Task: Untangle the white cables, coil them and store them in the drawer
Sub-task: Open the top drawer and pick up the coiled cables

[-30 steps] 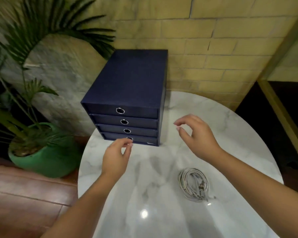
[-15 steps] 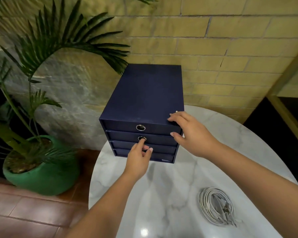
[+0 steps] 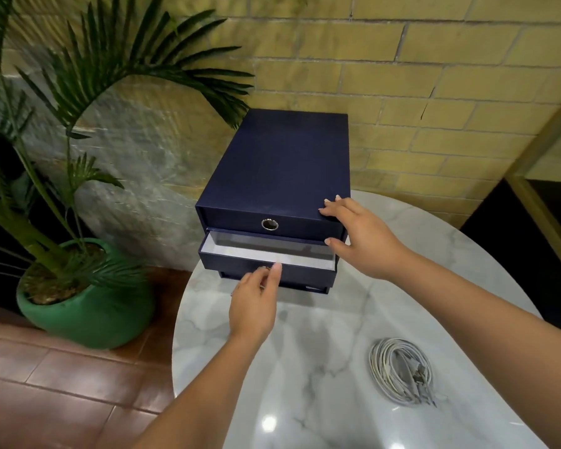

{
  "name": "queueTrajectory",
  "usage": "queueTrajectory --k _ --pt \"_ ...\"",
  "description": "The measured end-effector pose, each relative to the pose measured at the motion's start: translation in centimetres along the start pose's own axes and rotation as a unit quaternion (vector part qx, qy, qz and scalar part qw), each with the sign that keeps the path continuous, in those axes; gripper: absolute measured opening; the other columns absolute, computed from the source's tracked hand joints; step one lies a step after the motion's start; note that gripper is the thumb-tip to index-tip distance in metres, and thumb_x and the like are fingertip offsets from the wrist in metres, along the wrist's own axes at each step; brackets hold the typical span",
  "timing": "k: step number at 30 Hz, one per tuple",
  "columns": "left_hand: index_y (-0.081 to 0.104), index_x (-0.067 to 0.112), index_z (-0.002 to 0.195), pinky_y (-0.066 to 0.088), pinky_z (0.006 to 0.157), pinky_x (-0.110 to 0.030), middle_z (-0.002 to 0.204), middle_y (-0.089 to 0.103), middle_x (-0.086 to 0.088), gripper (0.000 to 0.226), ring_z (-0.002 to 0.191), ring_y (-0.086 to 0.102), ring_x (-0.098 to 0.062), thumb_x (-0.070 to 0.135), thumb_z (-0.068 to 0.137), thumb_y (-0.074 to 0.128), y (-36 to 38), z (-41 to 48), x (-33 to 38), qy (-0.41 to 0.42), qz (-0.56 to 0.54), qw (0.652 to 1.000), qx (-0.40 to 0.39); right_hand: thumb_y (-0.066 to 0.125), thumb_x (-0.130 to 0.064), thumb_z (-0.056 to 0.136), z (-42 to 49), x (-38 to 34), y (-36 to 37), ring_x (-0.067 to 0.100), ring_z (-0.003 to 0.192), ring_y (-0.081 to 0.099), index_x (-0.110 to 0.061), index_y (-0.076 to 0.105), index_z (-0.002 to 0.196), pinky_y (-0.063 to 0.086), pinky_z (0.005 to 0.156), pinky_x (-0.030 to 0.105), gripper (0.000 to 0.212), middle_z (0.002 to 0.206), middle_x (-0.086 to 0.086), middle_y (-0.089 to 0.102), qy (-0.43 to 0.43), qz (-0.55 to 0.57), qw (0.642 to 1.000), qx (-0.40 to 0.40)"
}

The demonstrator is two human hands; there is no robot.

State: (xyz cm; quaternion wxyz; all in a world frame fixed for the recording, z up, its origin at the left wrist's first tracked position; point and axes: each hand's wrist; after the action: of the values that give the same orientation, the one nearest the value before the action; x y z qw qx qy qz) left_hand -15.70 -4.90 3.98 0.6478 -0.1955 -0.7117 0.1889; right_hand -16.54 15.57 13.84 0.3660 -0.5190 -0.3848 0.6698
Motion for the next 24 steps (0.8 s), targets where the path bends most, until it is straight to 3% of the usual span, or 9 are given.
queueTrajectory --k 3,5,10,14,17,21,24 --pt "0.064 0.019 0.073 0.045 0.062 -0.030 0.073 0.063 0.005 0.059 0.073 0.058 -0.011 0.067 0.091 0.035 0.0 -0.1 1.5 -0.072 0.015 0.996 0.057 0.060 -0.021 0.091 -0.1 0.0 0.1 0.011 0.144 0.019 -0.017 0.041 0.141 0.020 0.110 0.020 0.054 0.150 -0.004 0.034 0.002 0.003 1.000 -0.001" --pt "0.063 0.021 0.068 0.044 0.057 -0.029 0.067 0.062 0.004 0.055 0.067 0.057 -0.011 0.068 0.089 0.041 0.2 -0.1 1.8 -0.088 0.035 0.992 0.088 0.060 -0.021 0.091 -0.1 -0.1 0.1 0.011 0.144 0.018 -0.018 0.040 0.141 0.021 0.111 0.022 0.055 0.151 -0.004 0.033 0.004 0.006 1.000 -0.005" --pt "0.051 0.020 0.072 0.040 0.053 -0.026 0.078 0.059 0.002 0.042 0.065 0.052 -0.012 0.060 0.083 0.059 0.3 0.0 2.2 -0.059 0.045 0.983 0.171 0.060 -0.022 0.091 -0.1 -0.1 0.0 0.011 0.145 0.017 -0.018 0.038 0.143 0.021 0.113 0.025 0.057 0.152 -0.004 0.031 0.003 0.007 1.000 -0.009" --pt "0.061 0.025 0.102 0.044 0.081 -0.031 0.108 0.055 0.001 0.030 0.098 0.049 -0.016 0.048 0.085 0.065 0.1 0.2 2.8 0.027 0.137 0.970 0.198 0.060 -0.022 0.090 -0.2 -0.1 -0.2 0.012 0.145 0.017 -0.017 0.038 0.143 0.022 0.114 0.027 0.057 0.152 -0.003 0.031 0.000 0.007 1.000 -0.009" --pt "0.070 0.029 0.105 0.036 0.098 -0.038 0.125 0.055 0.004 0.022 0.119 0.043 -0.018 0.043 0.088 0.063 0.1 0.2 2.7 0.071 0.200 0.959 0.190 0.060 -0.022 0.090 -0.1 -0.2 -0.1 0.012 0.145 0.018 -0.017 0.038 0.142 0.022 0.113 0.026 0.057 0.151 -0.003 0.032 0.000 0.004 1.000 -0.010" --pt "0.073 0.028 0.100 0.010 0.117 -0.043 0.116 0.067 0.006 0.023 0.129 0.045 -0.016 0.039 0.095 0.054 -0.2 0.1 2.1 0.109 0.230 0.956 0.145 0.060 -0.022 0.090 0.0 -0.1 -0.2 0.013 0.145 0.018 -0.017 0.038 0.142 0.023 0.113 0.027 0.057 0.152 -0.003 0.031 0.000 0.001 1.000 -0.015" --pt "0.073 0.028 0.096 0.008 0.119 -0.040 0.107 0.069 0.004 0.027 0.117 0.053 -0.016 0.045 0.095 0.052 -0.9 0.3 2.4 0.122 0.261 0.950 0.122 0.060 -0.022 0.090 0.1 -0.2 -0.3 0.013 0.145 0.018 -0.016 0.037 0.143 0.023 0.113 0.027 0.057 0.152 -0.002 0.031 0.003 -0.004 1.000 -0.017"
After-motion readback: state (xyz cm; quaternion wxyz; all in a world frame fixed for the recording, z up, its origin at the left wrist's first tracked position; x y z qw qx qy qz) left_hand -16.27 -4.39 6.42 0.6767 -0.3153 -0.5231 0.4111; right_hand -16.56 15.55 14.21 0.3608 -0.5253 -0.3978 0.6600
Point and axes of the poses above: each hand's wrist, its own z-axis towards the middle knuckle, its own y-axis out of the palm, x = y × z
